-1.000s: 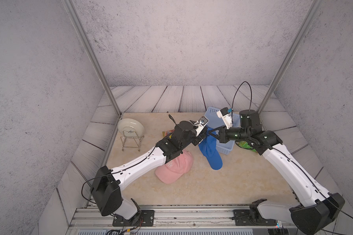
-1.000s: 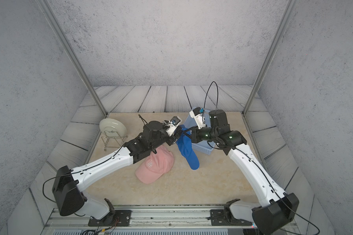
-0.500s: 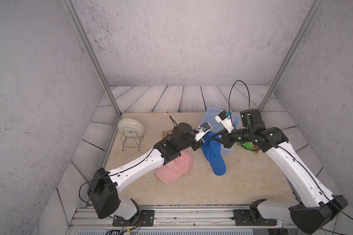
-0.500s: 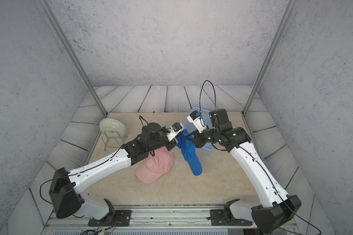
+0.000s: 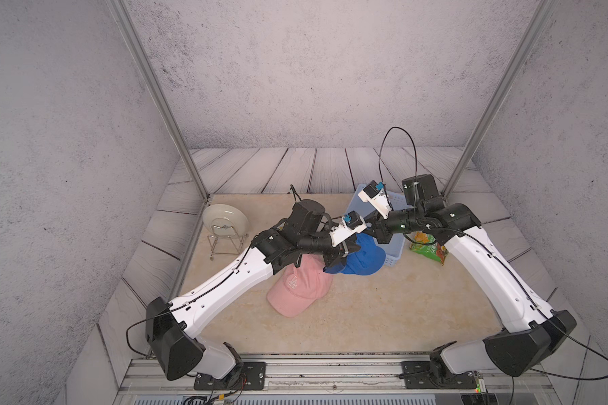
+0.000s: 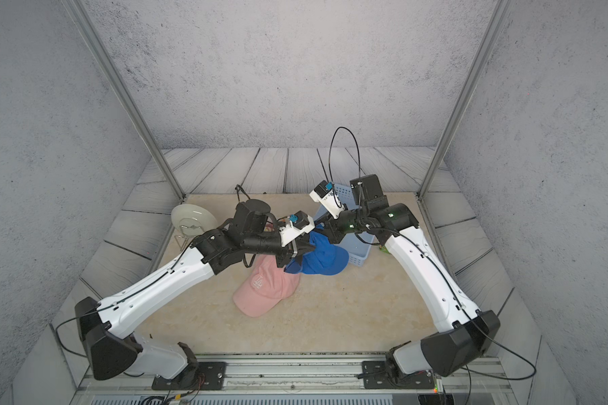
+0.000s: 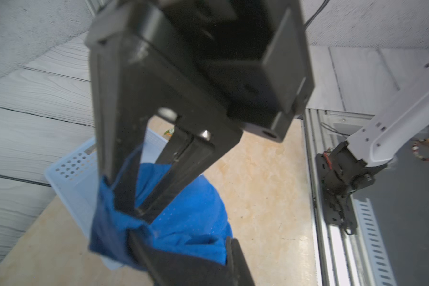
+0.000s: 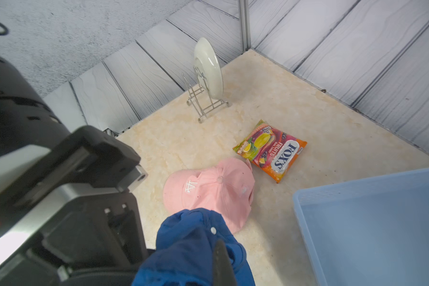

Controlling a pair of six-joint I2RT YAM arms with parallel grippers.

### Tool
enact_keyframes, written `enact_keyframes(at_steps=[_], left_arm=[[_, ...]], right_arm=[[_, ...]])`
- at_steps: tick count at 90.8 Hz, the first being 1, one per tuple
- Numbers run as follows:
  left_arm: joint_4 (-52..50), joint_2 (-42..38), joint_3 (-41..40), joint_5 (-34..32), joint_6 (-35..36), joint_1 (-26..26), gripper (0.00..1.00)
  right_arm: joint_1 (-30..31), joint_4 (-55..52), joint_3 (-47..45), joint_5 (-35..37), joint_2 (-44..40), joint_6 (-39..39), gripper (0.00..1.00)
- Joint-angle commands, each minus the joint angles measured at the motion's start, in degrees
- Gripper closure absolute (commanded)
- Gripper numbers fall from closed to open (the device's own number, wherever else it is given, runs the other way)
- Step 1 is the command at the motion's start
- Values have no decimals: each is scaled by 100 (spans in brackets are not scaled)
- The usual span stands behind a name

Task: Turn the baseball cap inside out
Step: Turn over the baseball cap.

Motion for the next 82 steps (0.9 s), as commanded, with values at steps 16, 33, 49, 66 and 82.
enact_keyframes(at_steps=[16, 33, 49, 66, 82], left_arm=[[1002, -185, -161, 2226, -1572, 590, 100], [1225, -140, -117, 2638, -2041, 975, 100], [1239, -99, -11, 2691, -2085, 1089, 100], [1252, -14, 105, 2715, -2134, 1132, 100], [1272, 25, 156, 2712, -2141, 1142, 100]], right_arm=[[-129, 288, -180, 346, -129, -232, 66], [-196, 689, -676, 857, -880, -50, 36], [-276, 1653, -1528, 1319, -1843, 399, 20], [-280, 3201, -2704, 851, -2697, 1042, 16], [-280, 4615, -3424, -88, -2662, 2462, 25]])
